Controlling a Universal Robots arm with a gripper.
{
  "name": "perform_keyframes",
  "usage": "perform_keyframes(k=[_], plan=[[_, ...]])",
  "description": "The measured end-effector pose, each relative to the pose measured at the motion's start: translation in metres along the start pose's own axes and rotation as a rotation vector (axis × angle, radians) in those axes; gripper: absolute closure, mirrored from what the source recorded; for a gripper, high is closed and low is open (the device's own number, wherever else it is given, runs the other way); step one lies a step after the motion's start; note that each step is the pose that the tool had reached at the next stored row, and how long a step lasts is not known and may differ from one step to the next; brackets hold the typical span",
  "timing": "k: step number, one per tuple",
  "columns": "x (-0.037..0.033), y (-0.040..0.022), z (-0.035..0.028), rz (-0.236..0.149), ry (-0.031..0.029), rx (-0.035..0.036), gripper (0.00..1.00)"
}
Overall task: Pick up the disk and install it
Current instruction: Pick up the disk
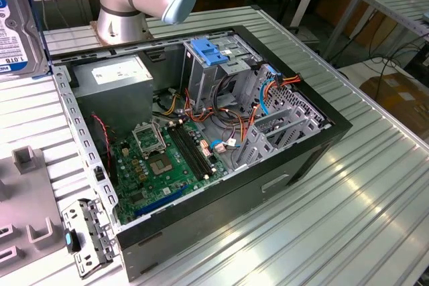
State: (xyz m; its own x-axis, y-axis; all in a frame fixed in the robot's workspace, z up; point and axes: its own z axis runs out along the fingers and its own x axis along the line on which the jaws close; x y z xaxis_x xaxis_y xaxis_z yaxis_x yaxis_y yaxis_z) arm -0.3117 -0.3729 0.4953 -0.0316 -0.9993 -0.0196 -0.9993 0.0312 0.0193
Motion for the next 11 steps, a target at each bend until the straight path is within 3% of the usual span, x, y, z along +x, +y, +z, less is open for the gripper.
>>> perform_keyframes(k=[6,11], plan=[[0.0006,-0.0082,-0.0001,0.000,0.0001,0.0001,0.63],[0.0084,-0.0099,-0.0003,0.000,0.0002,0.0001,0.63]])
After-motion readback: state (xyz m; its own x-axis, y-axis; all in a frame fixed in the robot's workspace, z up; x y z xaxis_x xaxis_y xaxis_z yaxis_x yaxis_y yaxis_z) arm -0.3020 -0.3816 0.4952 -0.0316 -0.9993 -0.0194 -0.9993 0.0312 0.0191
